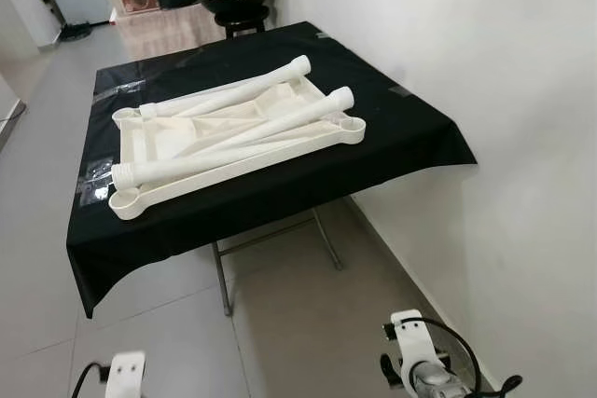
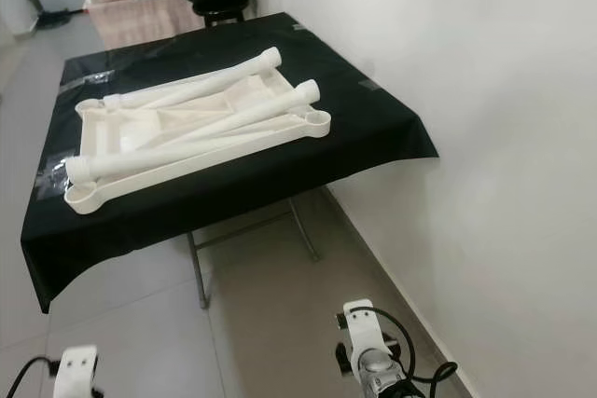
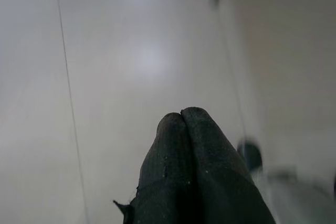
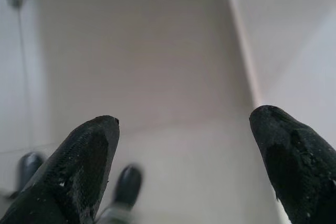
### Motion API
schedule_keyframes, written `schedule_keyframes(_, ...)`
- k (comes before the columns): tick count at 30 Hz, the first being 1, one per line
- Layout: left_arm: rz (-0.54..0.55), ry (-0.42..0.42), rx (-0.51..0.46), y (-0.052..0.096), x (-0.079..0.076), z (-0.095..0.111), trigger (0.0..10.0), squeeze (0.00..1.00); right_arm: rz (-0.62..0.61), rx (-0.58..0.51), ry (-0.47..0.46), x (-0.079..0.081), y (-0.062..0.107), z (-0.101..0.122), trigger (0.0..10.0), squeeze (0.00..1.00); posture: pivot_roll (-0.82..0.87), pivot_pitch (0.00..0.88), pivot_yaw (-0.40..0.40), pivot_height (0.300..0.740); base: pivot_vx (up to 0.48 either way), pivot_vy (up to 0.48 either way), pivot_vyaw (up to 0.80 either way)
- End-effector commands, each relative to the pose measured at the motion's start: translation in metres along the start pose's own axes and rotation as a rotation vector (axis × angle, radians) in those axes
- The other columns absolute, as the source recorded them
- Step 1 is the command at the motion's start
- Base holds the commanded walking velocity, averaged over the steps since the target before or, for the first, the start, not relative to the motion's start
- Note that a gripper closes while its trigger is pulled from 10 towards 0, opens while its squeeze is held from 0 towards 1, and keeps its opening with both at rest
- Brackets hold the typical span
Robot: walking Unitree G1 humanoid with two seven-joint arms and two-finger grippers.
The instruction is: Building children table
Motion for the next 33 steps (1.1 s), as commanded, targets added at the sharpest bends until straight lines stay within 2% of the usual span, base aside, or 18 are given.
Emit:
schedule_keyframes(1, 0.004, -0.010, -0.080, -0.001, 0.009, 0.018, 10.0, 0.00, -0.046, -0.049, 0.029, -0.017, 0.001, 0.001, 10.0, 0.00, -0.03, 0.003, 0.064, 0.740, 0.000, 0.000, 0.00)
schedule_keyframes(3, -0.043, -0.025, -0.232, -0.002, -0.001, 0.054, 10.0, 0.00, -0.090, -0.164, 0.069, -0.028, 0.000, 0.030, 10.0, 0.00, -0.03, 0.000, 0.061, 0.740, 0.000, 0.000, 0.00)
schedule_keyframes(4, -0.043, -0.025, -0.232, -0.002, -0.001, 0.054, 10.0, 0.00, -0.090, -0.164, 0.069, -0.028, 0.000, 0.030, 10.0, 0.00, -0.03, 0.000, 0.061, 0.740, 0.000, 0.000, 0.00)
schedule_keyframes(5, -0.070, -0.031, -0.291, -0.001, -0.007, 0.068, 10.0, 0.00, -0.102, -0.216, 0.074, -0.031, 0.000, 0.045, 10.0, 0.00, -0.03, 0.000, 0.058, 0.740, 0.000, 0.000, 0.00)
schedule_keyframes(6, -0.156, -0.033, -0.402, 0.004, -0.025, 0.089, 10.0, 0.00, -0.119, -0.326, 0.085, -0.034, 0.002, 0.075, 10.0, 0.00, -0.03, 0.000, 0.053, 0.740, 0.000, 0.000, 0.00)
schedule_keyframes(10, -0.331, -0.048, -0.545, 0.020, -0.061, 0.111, 10.0, 0.00, -0.111, -0.480, 0.085, -0.032, 0.009, 0.111, 10.0, 0.00, -0.04, 0.000, 0.048, 0.740, 0.000, 0.000, 0.00)
schedule_keyframes(11, -0.331, -0.048, -0.545, 0.020, -0.061, 0.111, 10.0, 0.00, -0.111, -0.480, 0.085, -0.032, 0.009, 0.111, 10.0, 0.00, -0.04, 0.000, 0.048, 0.740, 0.000, 0.000, 0.00)
schedule_keyframes(12, -0.424, -0.058, -0.598, 0.034, -0.080, 0.115, 10.0, 0.00, -0.082, -0.570, 0.094, -0.028, 0.015, 0.126, 10.0, 0.00, -0.04, 0.000, 0.043, 0.740, 0.000, 0.000, 0.00)
schedule_keyframes(15, -0.457, -0.063, -0.616, 0.039, -0.087, 0.115, 10.0, 0.00, -0.068, -0.606, 0.100, -0.026, 0.018, 0.130, 10.0, 0.00, -0.04, 0.000, 0.043, 0.740, 0.000, 0.000, 0.00)
schedule_keyframes(18, -0.541, -0.072, -0.697, 0.061, -0.104, 0.123, 10.0, 0.00, -0.037, -0.735, 0.090, -0.023, 0.030, 0.147, 10.0, 0.00, -0.04, 0.000, 0.044, 0.740, 0.000, 0.000, 0.00)
schedule_keyframes(19, -0.521, -0.086, -0.749, 0.068, -0.106, 0.126, 10.0, 0.00, -0.020, -0.782, 0.065, -0.022, 0.036, 0.152, 10.0, 0.00, -0.04, 0.000, 0.048, 0.740, 0.000, 0.000, 0.00)
schedule_keyframes(21, -0.502, -0.096, -0.783, 0.073, -0.107, 0.128, 10.0, 0.00, -0.009, -0.810, 0.048, -0.021, 0.040, 0.154, 10.0, 0.00, -0.04, 0.000, 0.048, 0.740, 0.000, 0.000, 0.00)
schedule_keyframes(23, -0.436, -0.145, -0.832, 0.080, -0.107, 0.130, 10.0, 0.00, 0.010, -0.866, 0.027, -0.019, 0.051, 0.158, 10.0, 0.00, -0.05, 0.000, 0.053, 0.740, 0.000, 0.000, 0.00)
schedule_keyframes(27, -0.443, -0.099, -0.821, 0.088, -0.109, 0.130, 10.0, 0.00, 0.038, -0.909, 0.016, -0.013, 0.062, 0.159, 10.0, 0.00, -0.06, 0.000, 0.060, 0.740, 0.000, 0.000, 0.00)
schedule_keyframes(28, -0.476, -0.071, -0.817, 0.098, -0.112, 0.126, 10.0, 0.00, 0.070, -0.924, 0.007, -0.006, 0.071, 0.156, 10.0, 0.00, -0.06, 0.000, 0.060, 0.740, 0.000, 0.000, 0.00)
schedule_keyframes(32, -0.485, -0.090, -0.832, 0.108, -0.115, 0.125, 10.0, 0.00, 0.106, -0.935, -0.019, -0.001, 0.079, 0.159, 10.0, 0.00, -0.08, 0.000, 0.060, 0.740, 0.000, 0.000, 0.00)
schedule_keyframes(33, -0.468, -0.093, -0.854, 0.113, -0.115, 0.130, 10.0, 0.00, 0.120, -0.941, -0.016, 0.002, 0.082, 0.162, 10.0, 0.00, -0.08, 0.000, 0.056, 0.740, 0.000, 0.000, 0.00)
Point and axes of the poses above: a point about 5 cm out from each wrist's last joint towards the gripper, its own y axis pointing back from the gripper into the wrist, its own z axis along the axis of the wrist's last joint, x = y × z, the point moved 2 cm from there along -y, pointing out of the wrist towards the gripper, and after that the axes turned 4 degrees about y, right-handed, at the moved point
